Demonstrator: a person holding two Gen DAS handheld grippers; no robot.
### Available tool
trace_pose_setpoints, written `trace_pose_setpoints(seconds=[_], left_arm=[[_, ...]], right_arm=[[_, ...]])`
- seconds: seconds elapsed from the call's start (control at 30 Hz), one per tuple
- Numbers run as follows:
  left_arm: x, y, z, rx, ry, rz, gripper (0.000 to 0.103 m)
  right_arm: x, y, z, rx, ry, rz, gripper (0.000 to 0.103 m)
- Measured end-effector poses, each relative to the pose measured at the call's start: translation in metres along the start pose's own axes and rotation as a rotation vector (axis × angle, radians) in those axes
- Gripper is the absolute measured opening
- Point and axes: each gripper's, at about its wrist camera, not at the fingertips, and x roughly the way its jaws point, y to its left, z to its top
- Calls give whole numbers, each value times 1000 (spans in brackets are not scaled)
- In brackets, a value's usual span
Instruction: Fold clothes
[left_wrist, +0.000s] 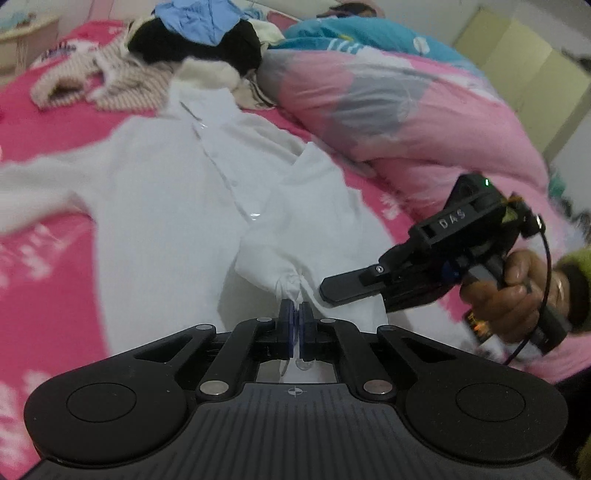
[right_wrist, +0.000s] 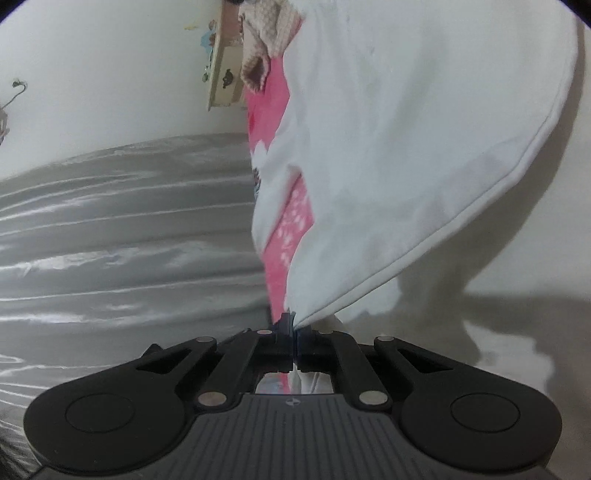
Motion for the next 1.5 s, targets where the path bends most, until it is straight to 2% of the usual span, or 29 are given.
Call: trace_pose_setpoints(seconds=[0.07, 0.1, 0.17, 0.23, 0.33, 0.37, 0.4, 0.5, 0.67, 0.73, 0.8, 0.97, 1.03, 1.1, 1.13, 1.17, 1.2, 1.3, 1.33, 1.4, 1.47, 1.5], left_arm=[[-3, 4, 2, 49, 45, 27, 1], [-2, 7, 2, 67, 74, 35, 1], [9, 16, -2, 53, 128, 33, 4], [17, 26, -10, 3, 158, 35, 17], [22, 37, -23, -70, 170, 30, 22], [20, 37, -26, -73, 163, 24, 27], [19, 34, -30, -63, 157, 24, 34], [19, 14, -36, 11, 155, 56, 43], [22, -25, -45, 164, 160, 130, 56], [23, -39, -51, 185, 145, 175, 59], [28, -49, -54, 160, 132, 222, 59], [41, -52, -56, -17, 106, 276, 58], [49, -54, -57, -47, 116, 319, 54], [54, -58, -60, -32, 113, 377, 25], [55, -58, -62, -25, 119, 399, 17], [56, -56, -62, -18, 130, 423, 5], [54, -55, -61, 0, 135, 445, 4], [29, -65, -52, 161, 93, 530, 3], [20, -72, -50, 257, 72, 565, 3], [5, -93, -54, 512, 39, 641, 3], [3, -106, -69, 657, 67, 638, 3], [3, -112, -76, 723, 84, 632, 6]], right_arm=[[18, -3, -1, 24, 14, 5, 10], [25, -6, -2, 19, 23, -19, 14], [34, -14, -1, 1, 32, -80, 44], [38, -25, 1, 1, 35, -156, 44], [31, -36, 5, 27, 16, -187, 49], [28, -37, 7, 27, 6, -195, 51], [25, -38, 8, 27, -4, -203, 52], [23, -42, 10, 40, -12, -224, 53], [23, -47, 5, 58, -9, -234, 56], [17, -48, 5, 70, -32, -238, 57], [15, -50, 7, 87, -59, -240, 57], [11, -52, 15, 113, -118, -239, 57], [11, -51, 18, 103, -124, -225, 53], [13, -50, 22, 80, -128, -228, 38], [14, -48, 24, 65, -124, -229, 25], [15, -46, 25, 49, -119, -229, 15], [16, -42, 26, 25, -114, -227, 12], [17, -24, 25, -60, -96, -187, 6], [16, -17, 24, -91, -89, -165, 6], [11, -3, 16, -185, -70, -143, 6], [10, 3, 10, -260, -48, -156, 6], [12, -1, 6, -294, -30, -207, 6]])
